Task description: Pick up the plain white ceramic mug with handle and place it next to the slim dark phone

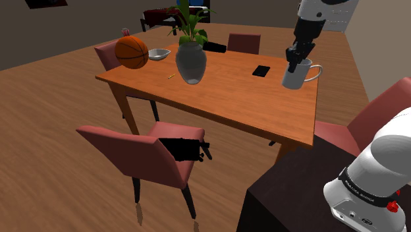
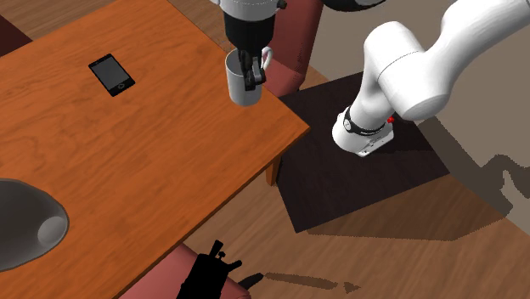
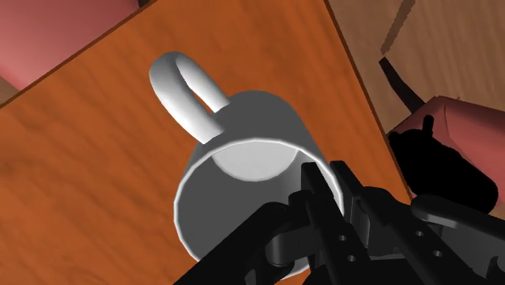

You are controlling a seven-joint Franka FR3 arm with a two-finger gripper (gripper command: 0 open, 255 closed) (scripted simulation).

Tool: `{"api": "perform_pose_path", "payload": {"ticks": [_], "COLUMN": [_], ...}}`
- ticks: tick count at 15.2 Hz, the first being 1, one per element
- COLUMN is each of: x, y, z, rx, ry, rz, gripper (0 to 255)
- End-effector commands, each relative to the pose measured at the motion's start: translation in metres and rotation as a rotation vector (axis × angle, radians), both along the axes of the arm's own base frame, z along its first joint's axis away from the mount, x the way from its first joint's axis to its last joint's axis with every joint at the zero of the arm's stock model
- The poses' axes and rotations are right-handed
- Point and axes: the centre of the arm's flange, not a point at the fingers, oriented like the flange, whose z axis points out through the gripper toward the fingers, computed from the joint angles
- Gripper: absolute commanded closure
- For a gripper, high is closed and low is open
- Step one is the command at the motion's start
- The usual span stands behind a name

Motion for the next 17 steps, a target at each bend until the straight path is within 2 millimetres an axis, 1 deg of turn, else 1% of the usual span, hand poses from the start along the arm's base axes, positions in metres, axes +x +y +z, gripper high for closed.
{"api": "perform_pose_path", "payload": {"ticks": [1,17], "x": [0.011,0.182], "y": [-0.007,-0.131], "z": [0.003,0.004], "rx": [0.000,0.000], "ry": [0.000,0.000], "rz": [0.000,0.000], "gripper": [255,255]}}
